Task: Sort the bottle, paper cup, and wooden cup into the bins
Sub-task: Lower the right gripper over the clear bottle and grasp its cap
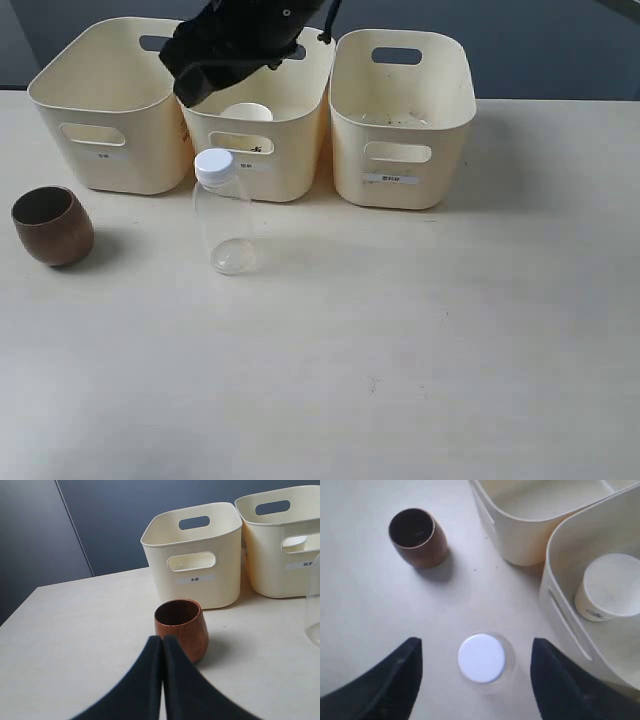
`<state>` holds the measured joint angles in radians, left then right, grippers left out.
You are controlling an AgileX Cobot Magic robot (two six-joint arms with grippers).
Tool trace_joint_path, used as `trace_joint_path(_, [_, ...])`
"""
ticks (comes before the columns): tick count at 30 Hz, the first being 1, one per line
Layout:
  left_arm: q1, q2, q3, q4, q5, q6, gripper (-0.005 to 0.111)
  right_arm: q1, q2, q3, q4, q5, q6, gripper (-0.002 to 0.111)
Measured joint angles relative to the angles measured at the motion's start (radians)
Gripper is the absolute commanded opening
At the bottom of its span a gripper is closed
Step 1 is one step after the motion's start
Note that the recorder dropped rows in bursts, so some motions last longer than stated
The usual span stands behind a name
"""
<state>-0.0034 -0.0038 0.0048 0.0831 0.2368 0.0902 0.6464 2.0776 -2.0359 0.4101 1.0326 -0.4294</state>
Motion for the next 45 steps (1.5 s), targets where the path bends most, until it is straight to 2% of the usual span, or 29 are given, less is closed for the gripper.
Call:
trace_joint_path(9, [0.0, 0.0, 0.0, 0.0, 0.0, 0.0, 0.0, 0.054, 0.0, 0.0, 0.006, 0.012, -0.004, 0.06])
trace_joint_path(15, [0.0, 0.0, 0.0, 0.0, 0.0, 0.0, 0.0, 0.082, 0.035, 0.0, -0.097, 0.004, 0.047, 0.06])
trace_joint_path(21, [0.0, 0.0, 0.0, 0.0, 0.0, 0.0, 0.0, 0.084, 0.091, 0.0, -0.158, 0.017, 0.086, 0.06])
trace_joint_path(45, [0.0, 0.0, 0.0, 0.0, 0.0, 0.0, 0.0, 0.084, 0.129, 0.0, -0.168, -0.03, 0.091, 0.058])
